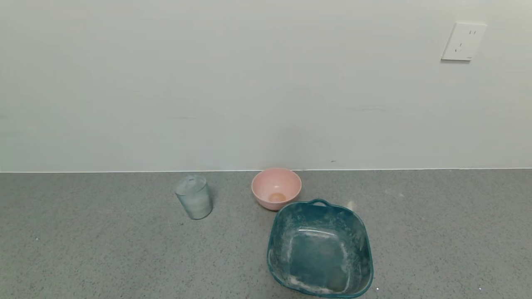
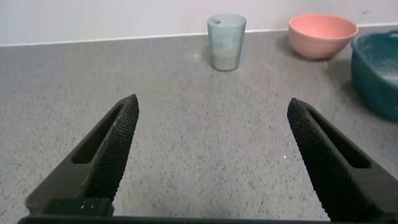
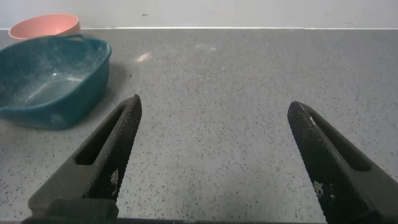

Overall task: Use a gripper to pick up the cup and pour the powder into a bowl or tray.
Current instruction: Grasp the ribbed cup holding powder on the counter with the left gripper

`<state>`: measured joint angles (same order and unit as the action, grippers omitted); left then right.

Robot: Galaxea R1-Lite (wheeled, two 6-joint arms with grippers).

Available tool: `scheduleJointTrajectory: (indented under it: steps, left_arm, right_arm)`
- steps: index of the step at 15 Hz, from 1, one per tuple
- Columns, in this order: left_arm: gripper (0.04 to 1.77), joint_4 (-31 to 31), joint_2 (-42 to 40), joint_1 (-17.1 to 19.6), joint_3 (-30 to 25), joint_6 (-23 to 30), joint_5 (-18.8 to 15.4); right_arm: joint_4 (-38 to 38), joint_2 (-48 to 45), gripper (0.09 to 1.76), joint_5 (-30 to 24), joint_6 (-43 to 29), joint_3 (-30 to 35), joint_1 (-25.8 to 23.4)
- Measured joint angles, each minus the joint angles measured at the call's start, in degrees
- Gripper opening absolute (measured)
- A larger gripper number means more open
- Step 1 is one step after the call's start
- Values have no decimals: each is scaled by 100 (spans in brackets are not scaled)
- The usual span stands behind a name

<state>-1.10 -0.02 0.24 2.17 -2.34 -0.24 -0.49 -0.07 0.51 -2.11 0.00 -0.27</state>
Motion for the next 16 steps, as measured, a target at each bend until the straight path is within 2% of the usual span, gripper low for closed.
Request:
scheduleJointTrajectory:
  steps: [4,7,13,16]
  left_arm:
    - [172,-88,151,0,542,4,15]
    - [172,-107,718,-2,1020,-7,29]
    - [172,-55,2995,-9,2316,-168,-17]
    - [172,-35,4269,-9,2804,-419,-204]
  right_arm:
    - [0,0,171,0,-1,0,0]
    - [-2,0,171,0,-1,0,0]
    - [-2,0,171,0,0,0,0]
    - [0,0,171,0,-1,0,0]
